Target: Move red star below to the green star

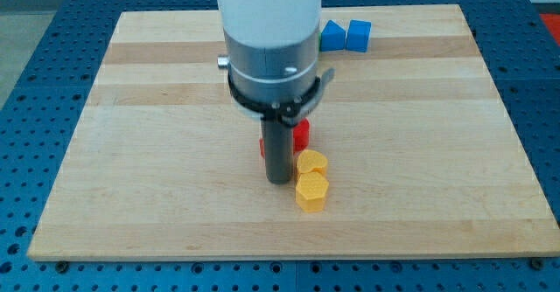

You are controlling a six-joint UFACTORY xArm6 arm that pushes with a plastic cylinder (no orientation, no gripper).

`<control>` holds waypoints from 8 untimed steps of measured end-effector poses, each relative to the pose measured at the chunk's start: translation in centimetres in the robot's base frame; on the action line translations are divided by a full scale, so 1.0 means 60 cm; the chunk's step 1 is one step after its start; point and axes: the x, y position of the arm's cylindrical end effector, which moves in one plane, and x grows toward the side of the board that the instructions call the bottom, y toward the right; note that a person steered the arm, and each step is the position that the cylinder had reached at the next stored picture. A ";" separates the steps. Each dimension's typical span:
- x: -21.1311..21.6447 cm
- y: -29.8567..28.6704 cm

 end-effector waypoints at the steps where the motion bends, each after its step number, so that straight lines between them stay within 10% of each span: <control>1: -0.050 -0.001; 8: -0.165 -0.073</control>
